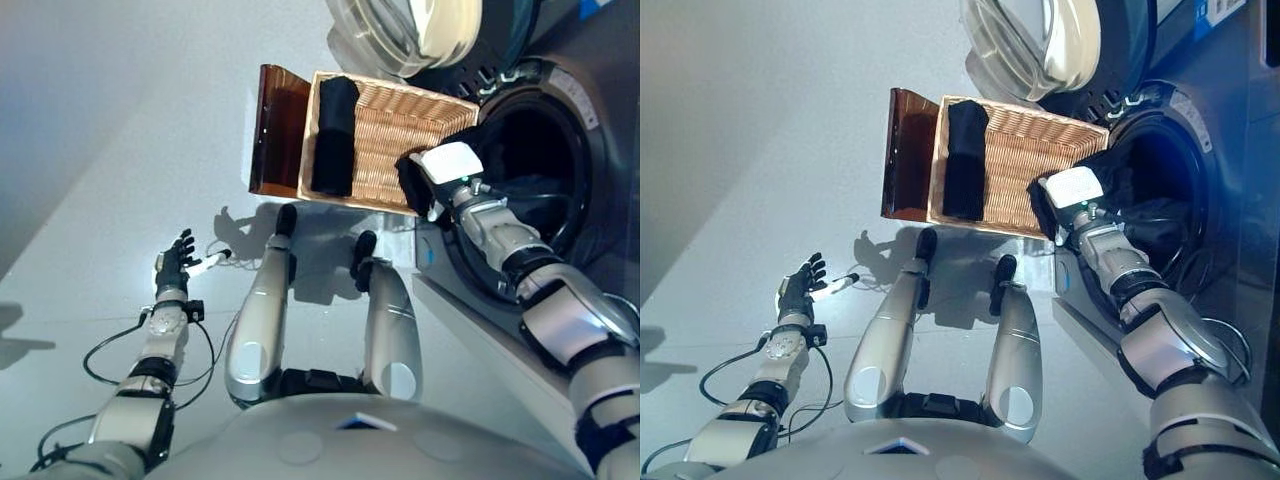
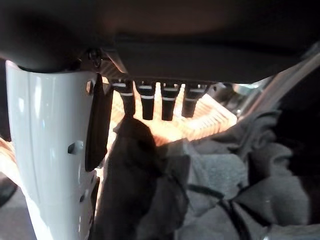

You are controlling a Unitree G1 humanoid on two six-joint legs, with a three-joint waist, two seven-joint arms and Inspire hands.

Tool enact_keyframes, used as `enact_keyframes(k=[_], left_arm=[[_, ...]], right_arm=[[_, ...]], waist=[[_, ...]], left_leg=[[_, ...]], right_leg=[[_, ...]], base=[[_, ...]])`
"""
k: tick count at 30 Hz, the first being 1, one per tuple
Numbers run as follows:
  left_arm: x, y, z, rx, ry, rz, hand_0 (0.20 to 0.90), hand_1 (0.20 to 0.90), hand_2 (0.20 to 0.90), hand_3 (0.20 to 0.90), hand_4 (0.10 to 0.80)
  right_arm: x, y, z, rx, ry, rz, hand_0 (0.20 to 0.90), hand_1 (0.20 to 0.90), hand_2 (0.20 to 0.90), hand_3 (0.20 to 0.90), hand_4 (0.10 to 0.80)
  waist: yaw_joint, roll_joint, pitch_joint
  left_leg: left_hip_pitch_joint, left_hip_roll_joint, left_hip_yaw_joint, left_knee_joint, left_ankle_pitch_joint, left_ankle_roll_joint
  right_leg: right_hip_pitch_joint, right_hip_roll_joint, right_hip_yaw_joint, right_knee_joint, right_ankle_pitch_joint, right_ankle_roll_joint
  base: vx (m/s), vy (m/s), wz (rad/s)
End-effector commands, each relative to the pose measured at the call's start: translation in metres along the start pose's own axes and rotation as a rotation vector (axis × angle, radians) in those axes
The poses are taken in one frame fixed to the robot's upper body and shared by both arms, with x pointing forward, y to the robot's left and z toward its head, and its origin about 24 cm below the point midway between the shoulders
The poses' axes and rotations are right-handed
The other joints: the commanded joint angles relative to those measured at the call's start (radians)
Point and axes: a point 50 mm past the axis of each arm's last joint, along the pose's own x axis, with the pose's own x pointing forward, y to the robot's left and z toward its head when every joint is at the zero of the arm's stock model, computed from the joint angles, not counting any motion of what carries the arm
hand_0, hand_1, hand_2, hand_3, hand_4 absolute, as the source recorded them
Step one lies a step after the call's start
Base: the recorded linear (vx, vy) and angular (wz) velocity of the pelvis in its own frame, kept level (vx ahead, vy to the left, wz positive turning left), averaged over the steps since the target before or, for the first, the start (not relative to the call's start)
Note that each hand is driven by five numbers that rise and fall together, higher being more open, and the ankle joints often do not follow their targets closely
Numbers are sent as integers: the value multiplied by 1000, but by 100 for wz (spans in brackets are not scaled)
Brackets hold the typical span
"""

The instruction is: Pick up the clothes and place them into the washing machine

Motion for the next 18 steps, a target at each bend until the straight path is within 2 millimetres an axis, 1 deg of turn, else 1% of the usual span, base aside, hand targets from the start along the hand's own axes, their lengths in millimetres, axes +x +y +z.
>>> enact_keyframes(k=[1,4,7,8,9,12,14,15,16,18], left_arm=[[-7,23,-3,-21,-40,93,900,900,900,900,800],[-8,22,-2,-29,-50,98,900,900,900,900,800],[-8,22,-1,-32,-54,111,900,900,900,900,800],[-8,22,-1,-32,-54,111,900,900,900,900,800],[-10,22,-2,-37,-56,112,900,900,900,900,800],[-13,22,-4,-47,-57,111,900,900,900,900,800],[-14,22,-5,-54,-58,108,900,900,900,900,800],[-14,22,-5,-54,-58,107,900,900,900,900,800],[-15,21,-5,-59,-66,100,900,900,900,900,800],[-17,22,-5,-59,-67,97,900,900,900,900,800]], right_arm=[[2,-23,-28,1,117,-121,900,900,900,900,800],[4,-29,-27,-4,125,-148,900,900,900,900,800],[5,-42,-33,-38,156,-207,900,900,900,900,800],[5,-42,-33,-38,156,-207,900,900,900,900,800],[7,-57,-36,-62,164,-251,900,900,900,900,800],[7,-85,-43,-97,163,-345,900,900,900,900,800],[4,-101,-47,-114,154,-399,900,900,900,900,800],[4,-101,-47,-114,155,-398,900,900,900,900,800],[0,-113,-56,-135,167,-441,900,900,900,900,800],[-4,-125,-64,-154,180,-472,900,900,900,900,800]], waist=[[-13,24,-82],[-15,29,-81],[-18,38,-79],[-18,38,-79],[-18,44,-81],[-20,48,-81],[-25,51,-80],[-25,52,-81],[-25,57,-79],[-23,63,-78]], left_leg=[[-72,-23,5,81,-61,-31],[-82,-23,4,84,-59,-32],[-95,-22,1,85,-56,-34],[-95,-22,1,85,-56,-34],[-103,-22,0,82,-53,-34],[-112,-22,0,78,-49,-34],[-119,-21,0,77,-46,-34],[-120,-21,0,77,-46,-34],[-127,-20,-1,72,-41,-36],[-137,-20,-1,70,-35,-37]], right_leg=[[-17,45,-22,-107,81,-44],[-25,45,-25,-96,74,-47],[-40,45,-30,-85,69,-48],[-40,45,-30,-85,69,-48],[-51,46,-30,-82,68,-49],[-61,47,-33,-78,65,-48],[-67,47,-32,-74,63,-49],[-68,47,-32,-73,62,-49],[-78,46,-35,-69,61,-49],[-90,46,-35,-67,61,-50]], base=[[-30,-47,3],[-18,-26,5],[-6,-11,0],[0,0,0],[0,0,0],[0,0,0],[0,0,0],[-22,-18,4],[-25,-15,4],[-32,-23,5]])
